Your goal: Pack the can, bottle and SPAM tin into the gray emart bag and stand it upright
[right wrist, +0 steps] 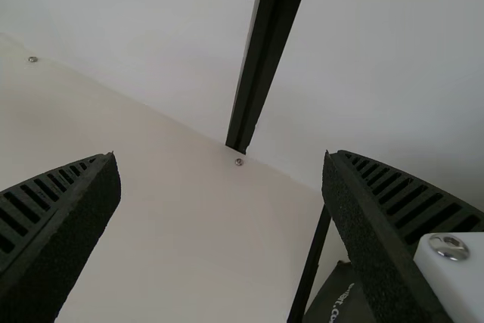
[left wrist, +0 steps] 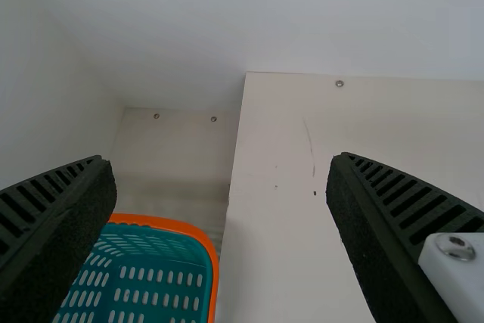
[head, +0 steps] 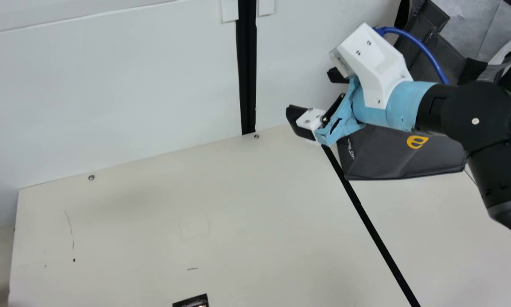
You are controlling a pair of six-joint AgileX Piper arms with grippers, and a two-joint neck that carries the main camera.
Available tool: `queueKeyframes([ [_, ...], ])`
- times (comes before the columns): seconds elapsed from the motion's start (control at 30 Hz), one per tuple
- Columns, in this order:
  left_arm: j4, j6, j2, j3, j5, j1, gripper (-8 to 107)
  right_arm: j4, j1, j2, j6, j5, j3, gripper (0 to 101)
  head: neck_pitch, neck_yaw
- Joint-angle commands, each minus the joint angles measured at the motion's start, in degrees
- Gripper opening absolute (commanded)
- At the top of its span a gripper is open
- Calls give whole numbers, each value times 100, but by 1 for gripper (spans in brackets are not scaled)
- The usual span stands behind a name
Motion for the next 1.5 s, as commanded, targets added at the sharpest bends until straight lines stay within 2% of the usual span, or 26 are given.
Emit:
queueKeyframes([
  [0.0,0,0,0,0,0,0,90,-9,6,-58,20,56,76,95,-130,-5],
  [1.0,0,0,0,0,0,0,90,181,26,-1366,-88,715,1723,95,-130,-5],
  [1.13,0,0,0,0,0,0,90,201,37,-1513,-104,767,1871,95,-130,-5],
  [1.47,0,0,0,0,0,0,90,191,34,-1526,-98,797,1872,95,-130,-5],
])
